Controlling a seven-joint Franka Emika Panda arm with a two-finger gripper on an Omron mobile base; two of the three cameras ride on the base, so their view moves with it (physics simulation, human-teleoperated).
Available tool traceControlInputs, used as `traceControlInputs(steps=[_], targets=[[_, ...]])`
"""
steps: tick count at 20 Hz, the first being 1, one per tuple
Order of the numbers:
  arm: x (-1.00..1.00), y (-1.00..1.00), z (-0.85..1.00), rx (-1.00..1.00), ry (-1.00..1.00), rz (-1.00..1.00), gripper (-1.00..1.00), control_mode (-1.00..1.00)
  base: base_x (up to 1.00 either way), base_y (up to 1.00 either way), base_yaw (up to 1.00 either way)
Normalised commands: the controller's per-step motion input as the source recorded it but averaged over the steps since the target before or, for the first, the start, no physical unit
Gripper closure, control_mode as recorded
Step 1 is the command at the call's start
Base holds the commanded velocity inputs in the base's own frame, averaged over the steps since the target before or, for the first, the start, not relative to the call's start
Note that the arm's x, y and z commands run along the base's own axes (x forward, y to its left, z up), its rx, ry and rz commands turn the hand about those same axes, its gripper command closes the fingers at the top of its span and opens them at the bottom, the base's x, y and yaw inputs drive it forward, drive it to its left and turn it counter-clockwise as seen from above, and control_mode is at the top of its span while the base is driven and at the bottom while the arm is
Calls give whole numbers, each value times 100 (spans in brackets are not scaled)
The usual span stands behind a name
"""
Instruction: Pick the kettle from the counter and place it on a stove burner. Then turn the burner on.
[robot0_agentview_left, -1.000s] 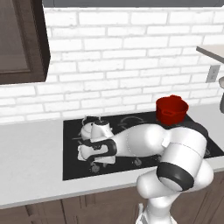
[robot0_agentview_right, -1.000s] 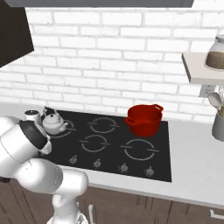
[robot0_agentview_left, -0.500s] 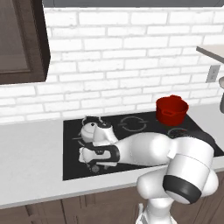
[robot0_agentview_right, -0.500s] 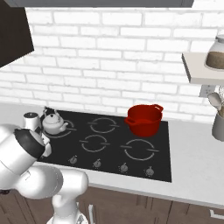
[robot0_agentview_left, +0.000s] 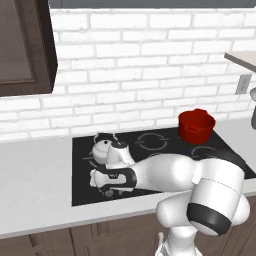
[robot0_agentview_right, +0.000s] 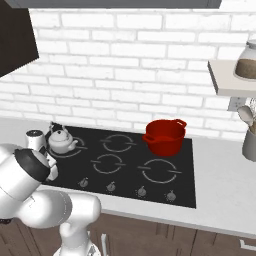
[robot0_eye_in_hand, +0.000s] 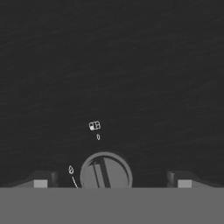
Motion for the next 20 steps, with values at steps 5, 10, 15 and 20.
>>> traceControlInputs(steps=[5,10,15,20], targets=[[1,7,0,0,0,0,-100,-100,0,0,0],[6,11,0,0,0,0,-100,-100,0,0,0],[0,5,0,0,0,0,-100,-100,0,0,0],[0,0,0,0,0,0,100,-100,0,0,0]])
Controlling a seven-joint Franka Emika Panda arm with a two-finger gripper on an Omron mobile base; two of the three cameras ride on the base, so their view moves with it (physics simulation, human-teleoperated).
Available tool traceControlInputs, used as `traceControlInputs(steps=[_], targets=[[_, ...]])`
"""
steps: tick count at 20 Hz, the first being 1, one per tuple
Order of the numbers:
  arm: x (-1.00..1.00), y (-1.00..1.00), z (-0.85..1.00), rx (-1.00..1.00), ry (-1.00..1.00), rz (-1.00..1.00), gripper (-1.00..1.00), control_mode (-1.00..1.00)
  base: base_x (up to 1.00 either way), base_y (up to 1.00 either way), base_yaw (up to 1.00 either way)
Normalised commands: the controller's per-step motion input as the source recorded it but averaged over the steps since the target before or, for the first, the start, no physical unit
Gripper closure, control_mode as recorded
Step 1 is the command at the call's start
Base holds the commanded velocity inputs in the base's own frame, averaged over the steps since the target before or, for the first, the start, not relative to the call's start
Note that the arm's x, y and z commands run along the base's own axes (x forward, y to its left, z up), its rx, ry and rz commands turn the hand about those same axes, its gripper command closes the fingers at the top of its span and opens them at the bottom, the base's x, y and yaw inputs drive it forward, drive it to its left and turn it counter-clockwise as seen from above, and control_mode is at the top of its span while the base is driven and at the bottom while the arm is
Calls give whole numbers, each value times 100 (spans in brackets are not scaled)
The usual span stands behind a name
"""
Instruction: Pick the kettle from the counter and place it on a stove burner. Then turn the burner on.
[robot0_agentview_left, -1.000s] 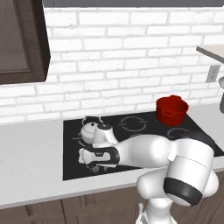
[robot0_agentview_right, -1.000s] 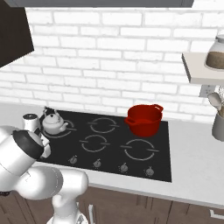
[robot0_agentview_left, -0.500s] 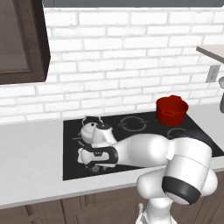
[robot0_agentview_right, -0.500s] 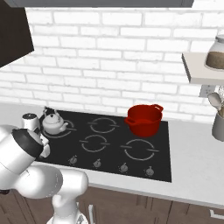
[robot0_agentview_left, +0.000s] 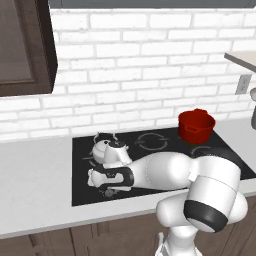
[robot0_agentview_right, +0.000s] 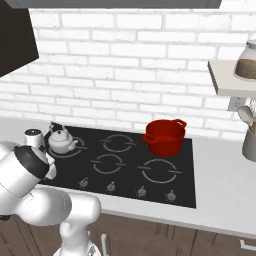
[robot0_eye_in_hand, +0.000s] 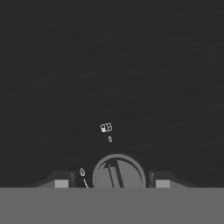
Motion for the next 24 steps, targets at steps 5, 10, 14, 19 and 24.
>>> traceControlInputs(steps=[5,10,14,19,24], targets=[[0,0,0,0,0,0,100,-100,0,0,0],[0,3,0,-2,0,21,100,-100,0,0,0],[-3,18,0,-8,0,44,100,-100,0,0,0],[-5,24,-5,-11,2,53,100,-100,0,0,0],[-14,23,-11,-13,1,59,100,-100,0,0,0]])
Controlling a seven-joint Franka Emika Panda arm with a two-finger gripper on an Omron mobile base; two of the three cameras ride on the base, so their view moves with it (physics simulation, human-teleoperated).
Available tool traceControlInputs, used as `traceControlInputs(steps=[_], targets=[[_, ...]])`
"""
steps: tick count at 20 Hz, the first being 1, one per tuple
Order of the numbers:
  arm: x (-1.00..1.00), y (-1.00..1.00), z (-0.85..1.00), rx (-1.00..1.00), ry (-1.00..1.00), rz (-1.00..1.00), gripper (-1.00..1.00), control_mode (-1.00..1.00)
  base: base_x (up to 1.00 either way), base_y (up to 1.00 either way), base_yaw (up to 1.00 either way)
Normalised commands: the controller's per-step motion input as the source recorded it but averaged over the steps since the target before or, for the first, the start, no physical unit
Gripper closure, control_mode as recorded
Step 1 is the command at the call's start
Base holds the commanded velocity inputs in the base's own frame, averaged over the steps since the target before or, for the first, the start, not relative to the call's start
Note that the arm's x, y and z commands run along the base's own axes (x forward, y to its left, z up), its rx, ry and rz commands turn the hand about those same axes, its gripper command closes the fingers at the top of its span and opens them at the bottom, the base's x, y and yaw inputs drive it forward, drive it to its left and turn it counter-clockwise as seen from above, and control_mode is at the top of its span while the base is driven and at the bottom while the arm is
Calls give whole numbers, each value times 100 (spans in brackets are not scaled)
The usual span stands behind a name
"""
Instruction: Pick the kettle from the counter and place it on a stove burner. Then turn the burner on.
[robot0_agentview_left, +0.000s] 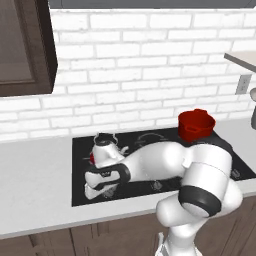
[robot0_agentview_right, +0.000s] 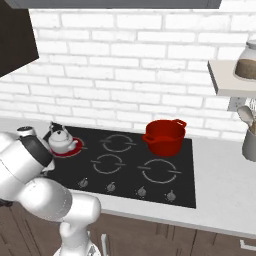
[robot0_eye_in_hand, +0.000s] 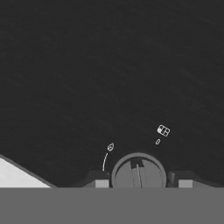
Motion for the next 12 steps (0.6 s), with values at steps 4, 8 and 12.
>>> traceControlInputs(steps=[4,8,12], targets=[[-28,10,-13,-12,0,67,100,-100,0,0,0],[-33,1,-7,-7,-2,53,100,-100,0,0,0],[0,0,0,0,0,0,100,-100,0,0,0]])
